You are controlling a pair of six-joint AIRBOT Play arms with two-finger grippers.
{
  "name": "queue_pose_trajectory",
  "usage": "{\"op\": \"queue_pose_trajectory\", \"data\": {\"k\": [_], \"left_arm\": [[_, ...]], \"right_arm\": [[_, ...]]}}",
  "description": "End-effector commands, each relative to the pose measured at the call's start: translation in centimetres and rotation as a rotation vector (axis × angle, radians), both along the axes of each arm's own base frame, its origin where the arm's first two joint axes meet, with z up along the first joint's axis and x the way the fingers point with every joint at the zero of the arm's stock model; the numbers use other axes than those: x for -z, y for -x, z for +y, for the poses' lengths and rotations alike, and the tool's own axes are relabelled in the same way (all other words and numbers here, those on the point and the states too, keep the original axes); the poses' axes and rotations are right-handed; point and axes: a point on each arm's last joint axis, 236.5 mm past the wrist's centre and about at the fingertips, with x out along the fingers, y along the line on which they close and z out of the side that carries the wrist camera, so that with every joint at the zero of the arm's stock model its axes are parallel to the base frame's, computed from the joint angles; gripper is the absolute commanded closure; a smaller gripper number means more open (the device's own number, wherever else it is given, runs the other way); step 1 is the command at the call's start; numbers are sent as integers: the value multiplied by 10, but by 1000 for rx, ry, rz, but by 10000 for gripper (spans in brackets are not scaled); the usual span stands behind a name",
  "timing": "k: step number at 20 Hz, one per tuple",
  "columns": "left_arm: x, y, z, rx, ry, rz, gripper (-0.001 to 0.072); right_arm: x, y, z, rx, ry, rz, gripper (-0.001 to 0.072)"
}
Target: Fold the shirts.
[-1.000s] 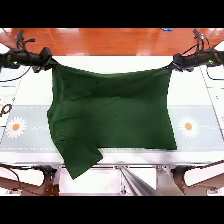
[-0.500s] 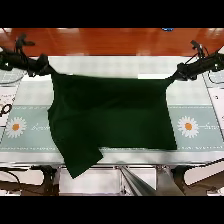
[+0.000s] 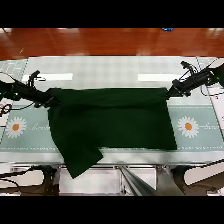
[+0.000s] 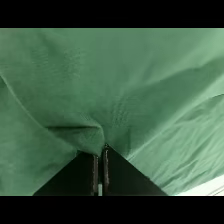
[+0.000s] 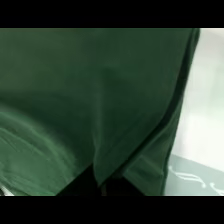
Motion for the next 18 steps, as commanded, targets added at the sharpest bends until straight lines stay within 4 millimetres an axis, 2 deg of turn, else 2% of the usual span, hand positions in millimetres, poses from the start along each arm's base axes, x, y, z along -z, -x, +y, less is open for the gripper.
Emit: {"op": "queue_pose_trajectory", "data": {"k": [1,2,3,4,6,8,10,11,12,14,15,17,18], "left_arm": [[10,10,1,-5,-1,18,688],[11,9,3,-10,-3,16,686],[10,9,4,-15,-1,18,550],[9,12,5,-12,4,29,202],[5,24,18,-3,-8,74,197],[0,43,43,-36,-39,106,197],[0,70,63,-141,-44,121,198],[4,90,68,-204,-34,139,198],[8,114,66,-250,-8,174,198],[16,160,50,-300,32,244,198],[24,176,46,-318,18,271,198],[37,198,39,-337,-1,333,198],[37,198,40,-342,-4,339,198]], "right_arm": [[4,4,2,1,-5,11,683],[4,3,1,6,-4,11,654],[4,3,1,22,-2,25,448],[2,6,2,12,-7,28,300],[-6,10,-12,11,28,14,295],[-20,13,-39,66,93,-22,296],[-32,23,-61,197,111,-77,296],[-35,30,-65,274,92,-106,296],[-38,43,-59,347,44,-120,296],[-51,63,-29,373,-55,-209,296],[-54,68,-19,399,-67,-248,296],[-52,80,-5,428,-65,-282,296],[-50,87,2,414,-66,-277,296]]}}
